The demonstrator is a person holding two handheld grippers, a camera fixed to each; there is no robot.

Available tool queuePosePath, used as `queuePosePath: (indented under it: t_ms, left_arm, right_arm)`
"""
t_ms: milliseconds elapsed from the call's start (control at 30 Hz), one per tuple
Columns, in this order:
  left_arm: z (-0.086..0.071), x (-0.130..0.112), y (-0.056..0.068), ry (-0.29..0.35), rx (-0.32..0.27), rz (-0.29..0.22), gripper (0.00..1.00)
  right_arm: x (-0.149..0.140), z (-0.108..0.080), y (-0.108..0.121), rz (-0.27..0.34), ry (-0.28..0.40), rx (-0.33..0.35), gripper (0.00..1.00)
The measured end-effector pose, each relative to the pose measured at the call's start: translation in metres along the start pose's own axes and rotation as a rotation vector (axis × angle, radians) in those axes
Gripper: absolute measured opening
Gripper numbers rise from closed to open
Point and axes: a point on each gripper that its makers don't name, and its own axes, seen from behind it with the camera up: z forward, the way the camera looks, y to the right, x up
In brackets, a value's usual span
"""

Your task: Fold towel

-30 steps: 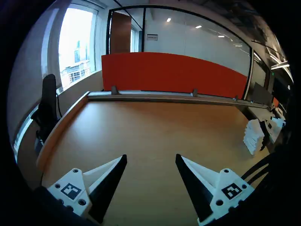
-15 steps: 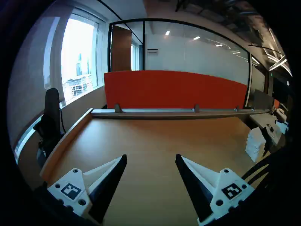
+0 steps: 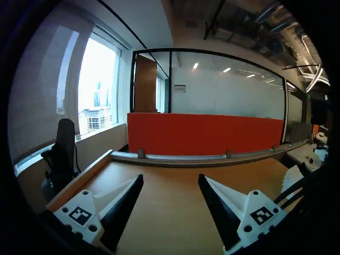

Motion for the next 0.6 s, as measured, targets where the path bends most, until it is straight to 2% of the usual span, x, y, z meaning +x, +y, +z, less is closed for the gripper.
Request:
queuePosePath:
  t_ms: [200, 400, 600]
  left_arm:
    - [0.005, 0.003, -0.006, 0.019, 0.002, -0.004, 0.96]
    - [0.009, 0.007, -0.01, 0.043, -0.007, -0.01, 0.96]
    - [0.012, 0.009, -0.013, 0.057, -0.016, -0.014, 0.96]
  right_arm:
    - [0.015, 0.006, -0.031, -0.012, 0.028, 0.018, 1.0]
    - [0.03, 0.011, -0.074, -0.039, 0.057, 0.047, 1.0]
    - [0.043, 0.018, -0.122, -0.028, 0.089, 0.088, 1.0]
